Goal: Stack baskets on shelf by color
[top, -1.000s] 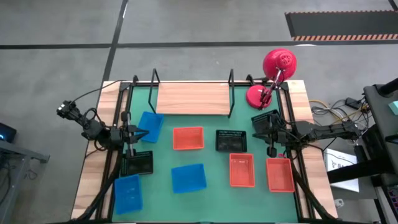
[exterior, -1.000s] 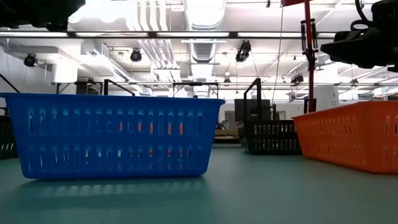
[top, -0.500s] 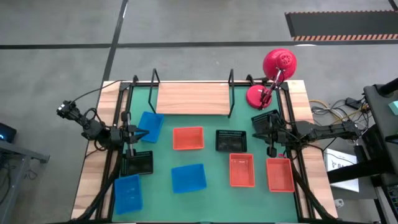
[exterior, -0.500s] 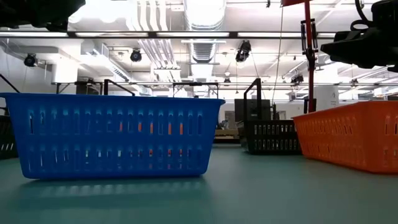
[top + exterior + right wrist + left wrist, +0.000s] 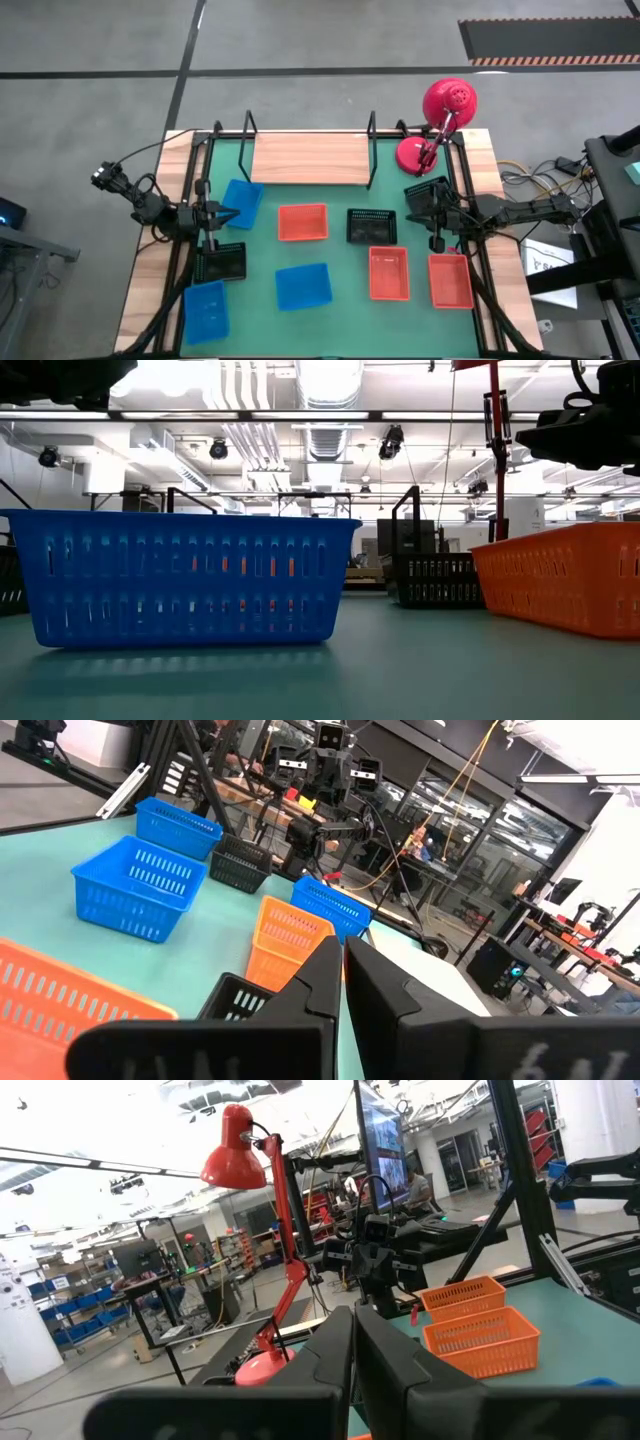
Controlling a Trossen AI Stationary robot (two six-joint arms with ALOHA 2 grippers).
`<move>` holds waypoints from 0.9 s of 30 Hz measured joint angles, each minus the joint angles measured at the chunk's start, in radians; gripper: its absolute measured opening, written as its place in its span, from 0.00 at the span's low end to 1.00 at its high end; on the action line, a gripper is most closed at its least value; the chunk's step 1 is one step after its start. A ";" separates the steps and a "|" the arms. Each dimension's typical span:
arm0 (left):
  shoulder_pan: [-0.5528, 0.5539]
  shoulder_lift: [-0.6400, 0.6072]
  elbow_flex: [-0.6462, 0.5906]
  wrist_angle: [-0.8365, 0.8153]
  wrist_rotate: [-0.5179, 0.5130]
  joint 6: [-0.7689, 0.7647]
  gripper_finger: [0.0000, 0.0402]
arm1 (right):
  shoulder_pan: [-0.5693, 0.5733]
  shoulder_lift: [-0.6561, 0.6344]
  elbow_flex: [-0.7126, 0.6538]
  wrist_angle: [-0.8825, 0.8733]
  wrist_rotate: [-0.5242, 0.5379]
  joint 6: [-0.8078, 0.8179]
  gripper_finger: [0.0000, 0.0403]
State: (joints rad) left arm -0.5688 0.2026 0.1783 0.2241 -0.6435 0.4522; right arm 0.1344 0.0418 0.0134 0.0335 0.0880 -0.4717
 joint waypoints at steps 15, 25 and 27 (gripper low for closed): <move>0.000 0.000 0.000 0.293 0.040 -0.080 0.00 | -0.001 0.000 0.000 0.069 -0.006 0.771 0.03; 0.000 0.000 0.000 0.334 0.040 -0.080 0.00 | 0.000 0.000 0.000 0.099 -0.007 0.752 0.03; 0.000 -0.002 0.000 0.364 0.041 -0.081 0.00 | -0.001 0.000 0.000 0.099 -0.006 0.739 0.03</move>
State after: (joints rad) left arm -0.5686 0.2008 0.1785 0.5885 -0.6029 0.3712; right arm 0.1337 0.0418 0.0132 0.1327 0.0824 0.2668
